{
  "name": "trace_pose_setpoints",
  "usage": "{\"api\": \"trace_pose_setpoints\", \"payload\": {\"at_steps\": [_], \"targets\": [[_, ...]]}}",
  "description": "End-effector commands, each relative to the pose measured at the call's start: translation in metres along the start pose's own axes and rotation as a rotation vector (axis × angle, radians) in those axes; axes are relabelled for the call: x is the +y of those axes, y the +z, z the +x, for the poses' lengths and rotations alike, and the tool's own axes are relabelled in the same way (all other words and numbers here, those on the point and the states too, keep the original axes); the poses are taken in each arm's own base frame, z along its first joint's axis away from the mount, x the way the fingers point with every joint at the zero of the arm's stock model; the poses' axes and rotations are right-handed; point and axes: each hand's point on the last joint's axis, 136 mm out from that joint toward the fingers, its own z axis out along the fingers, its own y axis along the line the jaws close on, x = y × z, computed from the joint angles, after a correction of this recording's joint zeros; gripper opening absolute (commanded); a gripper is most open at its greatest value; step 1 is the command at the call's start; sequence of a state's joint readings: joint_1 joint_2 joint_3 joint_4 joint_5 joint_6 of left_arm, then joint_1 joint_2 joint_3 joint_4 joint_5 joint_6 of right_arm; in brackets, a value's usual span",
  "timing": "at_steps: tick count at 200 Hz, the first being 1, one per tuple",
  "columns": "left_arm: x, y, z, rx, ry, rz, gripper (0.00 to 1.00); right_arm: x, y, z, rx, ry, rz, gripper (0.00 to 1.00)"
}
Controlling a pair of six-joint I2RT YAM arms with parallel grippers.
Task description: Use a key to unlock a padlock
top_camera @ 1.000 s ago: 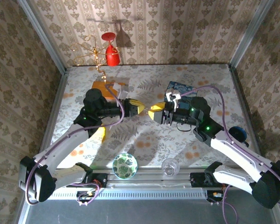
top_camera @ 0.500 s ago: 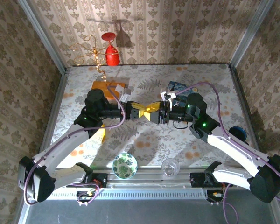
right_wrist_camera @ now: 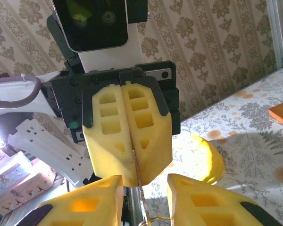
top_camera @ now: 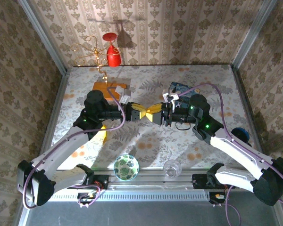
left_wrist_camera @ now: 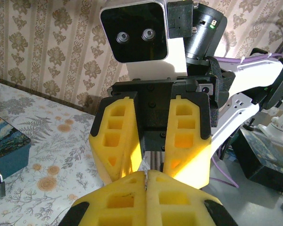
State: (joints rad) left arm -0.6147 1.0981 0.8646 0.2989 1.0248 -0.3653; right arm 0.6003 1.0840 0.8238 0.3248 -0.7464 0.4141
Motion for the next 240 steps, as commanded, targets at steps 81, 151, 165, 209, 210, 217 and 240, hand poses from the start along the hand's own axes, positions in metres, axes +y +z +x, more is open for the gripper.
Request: {"api": "trace_pose_setpoints", "payload": {"at_steps": [81,151,165,209,210,217,240], "targets": [[-0.0128,-0.0020,-0.0178,-0.037,0.059,0.028,0.00,0.0061,-0.0008,0.0072,0.029,-0.017,-0.027,0.31],[-0.0094,-0.0027,-0.0187,-0.046,0.055,0.012,0.00,0.0034,-0.0016,0.0089,0.030,-0.015,-0.013,0.18],[-0.0086,-0.0035,-0.0196,-0.052,0.055,0.010,0.00,0.0041,-0.0020,0.0091,0.029,-0.018,-0.013,0.19],[-0.0079,-0.0050,-0.0224,-0.065,0.049,0.011,0.00,0.0042,-0.0020,0.0103,0.034,-0.015,-0.016,0.26],[-0.0079,-0.0050,-0.0224,-0.066,0.049,0.011,0.00,0.0045,-0.0019,0.0103,0.034,-0.017,-0.018,0.26],[-0.0082,-0.0050,-0.0226,-0.066,0.048,0.013,0.00,0.0043,-0.0019,0.0104,0.034,-0.015,-0.017,0.25],[-0.0077,-0.0049,-0.0221,-0.065,0.046,0.014,0.00,0.0026,-0.0019,0.0092,0.027,-0.018,-0.008,0.19]]}}
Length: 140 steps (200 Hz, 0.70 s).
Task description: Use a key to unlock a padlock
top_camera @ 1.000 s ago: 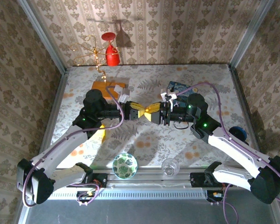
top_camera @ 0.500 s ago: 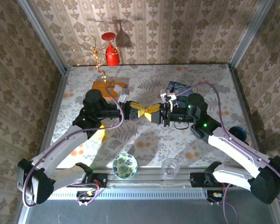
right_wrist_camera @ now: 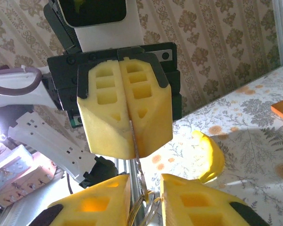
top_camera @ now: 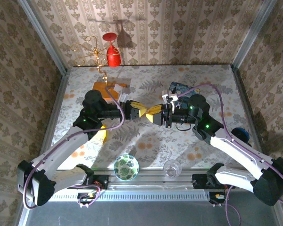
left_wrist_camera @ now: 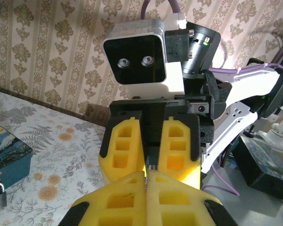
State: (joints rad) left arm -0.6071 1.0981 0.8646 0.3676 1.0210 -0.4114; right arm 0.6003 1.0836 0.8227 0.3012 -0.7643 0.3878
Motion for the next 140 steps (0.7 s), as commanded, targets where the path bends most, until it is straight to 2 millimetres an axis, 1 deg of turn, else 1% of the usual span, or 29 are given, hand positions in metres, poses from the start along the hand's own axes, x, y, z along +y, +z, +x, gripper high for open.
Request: {"api": "trace_pose_setpoints", "payload": {"at_steps": [1,23,44,72,82,88,93,100,114,131,135,140], "targets": [[-0.007,-0.003,-0.011,-0.028,0.033,0.013,0.00,0.002,-0.002,0.003,0.004,-0.009,0.002,0.19],[-0.006,-0.003,-0.010,-0.027,0.028,0.015,0.00,0.002,-0.002,0.002,0.000,-0.012,0.001,0.11],[-0.005,-0.003,-0.009,-0.028,0.025,0.010,0.00,0.002,-0.002,0.002,-0.004,-0.016,0.003,0.00],[0.001,-0.005,-0.012,-0.048,0.009,-0.015,0.00,-0.001,-0.004,0.002,-0.008,-0.013,0.025,0.00],[0.003,-0.007,-0.014,-0.062,0.002,-0.026,0.21,-0.003,-0.005,0.002,-0.011,-0.012,0.041,0.00],[0.005,-0.008,-0.017,-0.072,-0.002,-0.032,0.39,-0.005,-0.005,0.002,-0.012,-0.007,0.060,0.00],[0.006,-0.009,-0.018,-0.079,-0.006,-0.038,0.48,-0.010,-0.006,0.003,-0.011,0.000,0.084,0.00],[0.009,-0.010,-0.021,-0.091,-0.012,-0.050,0.58,-0.016,-0.007,0.004,-0.010,0.009,0.123,0.00],[0.016,-0.013,-0.026,-0.111,-0.022,-0.092,0.73,-0.030,-0.012,0.006,-0.009,0.029,0.202,0.00],[0.029,-0.017,-0.027,-0.127,-0.035,-0.174,0.96,-0.048,-0.021,0.009,-0.014,0.070,0.298,0.00],[0.032,-0.018,-0.028,-0.129,-0.035,-0.196,1.00,-0.053,-0.024,0.009,-0.020,0.081,0.320,0.00],[0.037,-0.019,-0.027,-0.128,-0.039,-0.225,1.00,-0.058,-0.027,0.010,-0.024,0.096,0.345,0.00]]}}
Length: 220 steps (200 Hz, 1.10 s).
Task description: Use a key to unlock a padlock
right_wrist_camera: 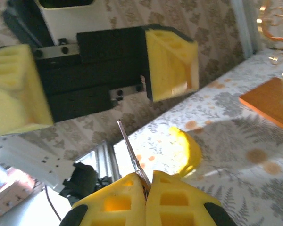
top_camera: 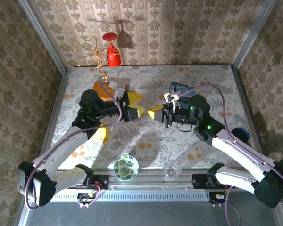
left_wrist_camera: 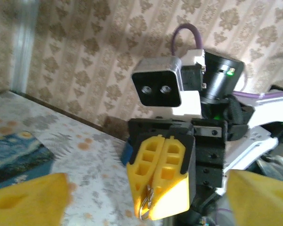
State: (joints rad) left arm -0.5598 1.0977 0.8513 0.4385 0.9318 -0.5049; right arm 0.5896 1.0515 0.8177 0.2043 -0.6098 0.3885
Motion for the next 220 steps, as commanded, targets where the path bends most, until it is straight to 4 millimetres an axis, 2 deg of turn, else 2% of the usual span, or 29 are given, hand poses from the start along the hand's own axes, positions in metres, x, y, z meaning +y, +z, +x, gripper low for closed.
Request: {"api": "trace_pose_setpoints", "payload": {"at_steps": [1,34,48,59,74,96,117,152,190,195,220], "targets": [[0.014,-0.006,-0.012,-0.049,0.006,-0.117,1.00,-0.034,-0.012,0.006,-0.009,0.055,0.177,0.00],[0.058,-0.014,-0.006,-0.054,-0.016,-0.383,1.00,-0.089,-0.043,0.010,-0.036,0.199,0.447,0.00],[0.076,-0.016,0.002,-0.029,-0.023,-0.497,1.00,-0.121,-0.067,0.017,-0.042,0.283,0.600,0.00],[0.086,-0.013,0.009,0.008,-0.013,-0.566,1.00,-0.149,-0.094,0.027,-0.035,0.353,0.771,0.00],[0.099,-0.008,0.017,0.050,-0.014,-0.645,1.00,-0.178,-0.126,0.041,-0.028,0.439,0.937,0.00],[0.122,0.004,0.028,0.081,-0.047,-0.703,1.00,-0.207,-0.164,0.057,-0.045,0.544,1.100,0.00],[0.144,0.017,0.038,0.079,-0.085,-0.739,1.00,-0.229,-0.191,0.063,-0.057,0.575,1.230,0.00],[0.184,0.049,0.058,0.092,-0.134,-0.745,1.00,-0.264,-0.211,0.070,-0.007,0.569,1.381,0.00],[0.226,0.081,0.082,0.140,-0.200,-0.758,1.00,-0.300,-0.217,0.076,0.069,0.553,1.477,0.00],[0.232,0.084,0.086,0.147,-0.214,-0.765,1.00,-0.309,-0.216,0.085,0.102,0.567,1.489,0.00],[0.249,0.105,0.095,0.153,-0.249,-0.730,1.00,-0.334,-0.217,0.092,0.155,0.573,1.519,0.00]]}}
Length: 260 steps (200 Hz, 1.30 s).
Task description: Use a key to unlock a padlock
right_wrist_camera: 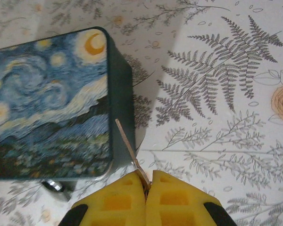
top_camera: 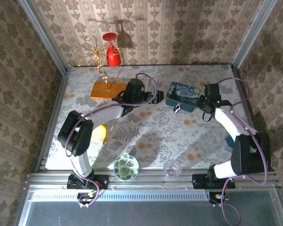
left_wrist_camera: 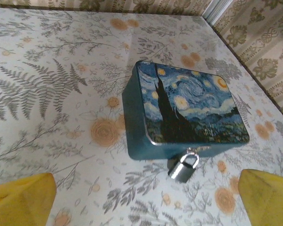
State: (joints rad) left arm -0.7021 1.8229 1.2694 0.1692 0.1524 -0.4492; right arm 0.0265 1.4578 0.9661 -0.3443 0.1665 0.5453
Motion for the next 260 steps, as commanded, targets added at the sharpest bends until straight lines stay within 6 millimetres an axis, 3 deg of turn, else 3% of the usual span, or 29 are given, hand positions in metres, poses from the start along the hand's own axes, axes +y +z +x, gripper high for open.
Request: {"api": "trace_pose_setpoints", "payload": {"at_steps": [1,47,71,124,146,169,213,260], "targets": [[-0.014,0.017,-0.016,-0.036,-0.035,0.055,1.00,-0.010,0.018,-0.014,-0.008,-0.035,0.081,0.00],[-0.025,0.065,-0.007,0.018,-0.084,0.163,1.00,0.000,0.057,-0.025,0.046,-0.104,0.093,0.00],[-0.020,0.089,0.002,0.058,-0.102,0.169,1.00,0.009,0.076,-0.025,0.078,-0.143,0.079,0.00],[-0.012,0.117,0.015,0.105,-0.130,0.176,1.00,0.036,0.090,-0.025,0.140,-0.181,-0.038,0.00],[-0.009,0.120,0.020,0.121,-0.135,0.173,1.00,0.054,0.095,-0.018,0.172,-0.193,-0.129,0.00],[-0.003,0.117,0.027,0.133,-0.140,0.158,0.91,0.075,0.097,-0.010,0.202,-0.222,-0.221,0.00],[0.011,0.099,0.035,0.102,-0.157,0.111,0.73,0.119,0.088,0.002,0.224,-0.295,-0.364,0.00],[0.011,0.077,0.050,0.088,-0.200,0.124,0.60,0.170,0.083,0.033,0.282,-0.426,-0.465,0.00]]}}
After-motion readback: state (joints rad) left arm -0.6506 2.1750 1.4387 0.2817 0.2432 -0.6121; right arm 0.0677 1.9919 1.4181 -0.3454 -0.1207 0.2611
